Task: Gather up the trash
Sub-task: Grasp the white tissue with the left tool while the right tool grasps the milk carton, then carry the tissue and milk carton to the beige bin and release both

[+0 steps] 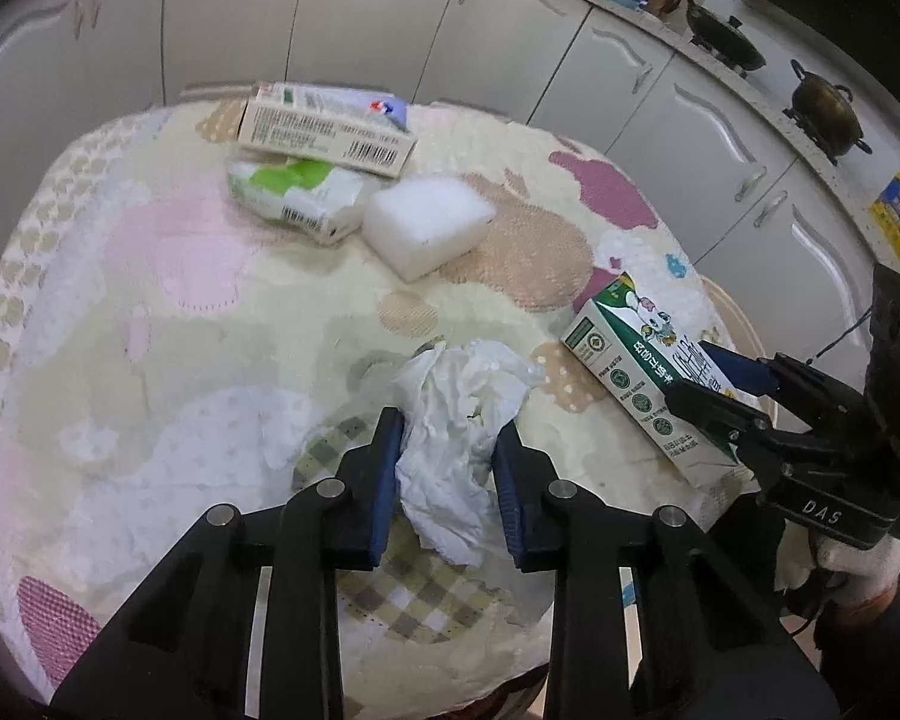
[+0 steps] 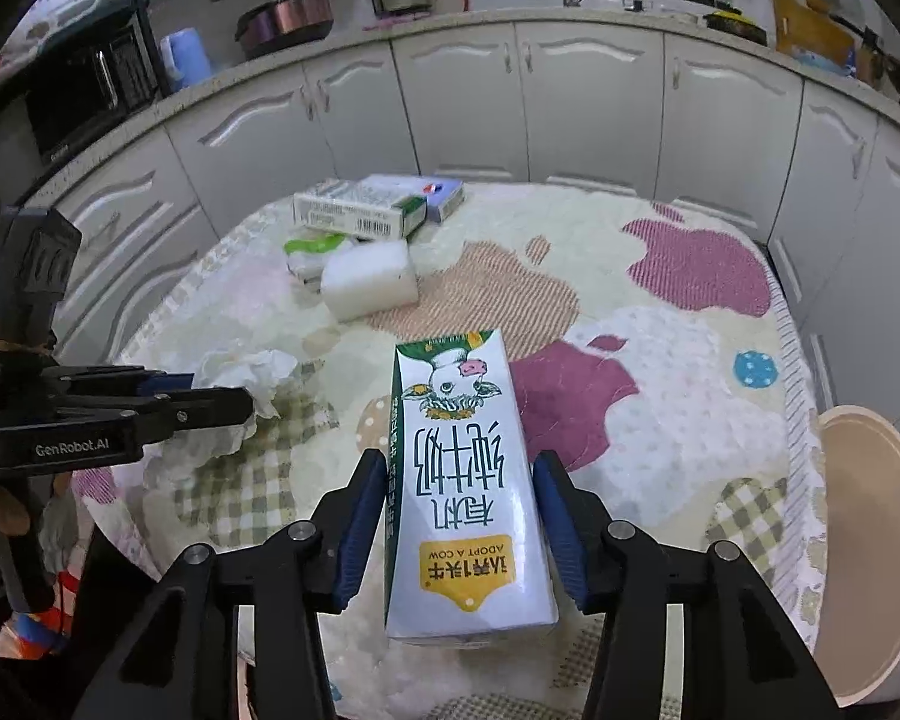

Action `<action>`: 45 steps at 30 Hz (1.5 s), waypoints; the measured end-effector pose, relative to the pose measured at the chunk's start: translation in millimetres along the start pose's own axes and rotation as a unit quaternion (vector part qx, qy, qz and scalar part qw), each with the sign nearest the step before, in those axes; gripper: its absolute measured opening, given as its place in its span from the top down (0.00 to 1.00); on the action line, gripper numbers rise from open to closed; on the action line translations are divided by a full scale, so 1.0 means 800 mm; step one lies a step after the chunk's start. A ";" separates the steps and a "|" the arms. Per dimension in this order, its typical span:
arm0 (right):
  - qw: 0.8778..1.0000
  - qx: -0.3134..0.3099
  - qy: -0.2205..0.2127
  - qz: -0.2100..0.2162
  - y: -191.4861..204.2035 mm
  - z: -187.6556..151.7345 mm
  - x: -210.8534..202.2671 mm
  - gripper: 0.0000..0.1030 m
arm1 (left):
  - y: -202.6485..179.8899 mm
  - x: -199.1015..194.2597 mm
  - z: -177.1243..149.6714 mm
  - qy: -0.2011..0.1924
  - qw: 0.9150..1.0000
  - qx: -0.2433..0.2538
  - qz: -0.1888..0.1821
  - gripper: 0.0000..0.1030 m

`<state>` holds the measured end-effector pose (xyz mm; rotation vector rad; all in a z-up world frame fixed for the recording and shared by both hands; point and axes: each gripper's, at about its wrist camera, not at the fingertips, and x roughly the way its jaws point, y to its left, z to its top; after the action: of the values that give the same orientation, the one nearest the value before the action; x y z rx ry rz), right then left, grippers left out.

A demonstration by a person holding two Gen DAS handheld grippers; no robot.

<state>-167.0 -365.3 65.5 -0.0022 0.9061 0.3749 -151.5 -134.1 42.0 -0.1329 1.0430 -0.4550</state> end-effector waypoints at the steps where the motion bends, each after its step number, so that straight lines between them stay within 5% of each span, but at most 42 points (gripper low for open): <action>1: 1.000 0.003 -0.006 0.001 -0.002 0.001 -0.006 0.53 | -0.003 -0.003 0.001 -0.003 1.000 0.002 -0.002 0.74; 9: 0.999 0.019 -0.026 -0.009 -0.018 0.000 -0.036 0.54 | -0.039 -0.015 0.012 -0.028 0.999 0.025 -0.011 0.75; 15: 0.999 0.018 0.027 -0.014 -0.022 -0.014 -0.012 0.54 | -0.053 -0.006 0.010 -0.022 0.999 0.035 -0.010 0.75; 22: 0.998 -0.009 0.063 -0.023 -0.008 -0.009 0.009 0.41 | -0.054 0.003 0.006 -0.015 0.999 0.039 0.003 0.75; 26: 0.997 -0.009 0.071 -0.030 -0.009 -0.006 0.022 0.49 | -0.055 0.005 0.006 -0.017 0.999 0.043 0.012 0.75; 35: 1.000 0.018 0.007 -0.022 -0.028 -0.008 -0.027 0.52 | -0.072 0.008 0.014 -0.020 0.998 0.055 0.014 0.75; 45: 0.996 0.069 -0.047 -0.042 -0.071 -0.019 -0.095 0.52 | -0.145 0.012 0.035 -0.032 0.994 0.107 -0.013 0.75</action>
<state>-203.2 -445.3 105.7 0.1044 0.8339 0.2323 -158.1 -245.7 85.5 0.0292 0.9255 -0.5793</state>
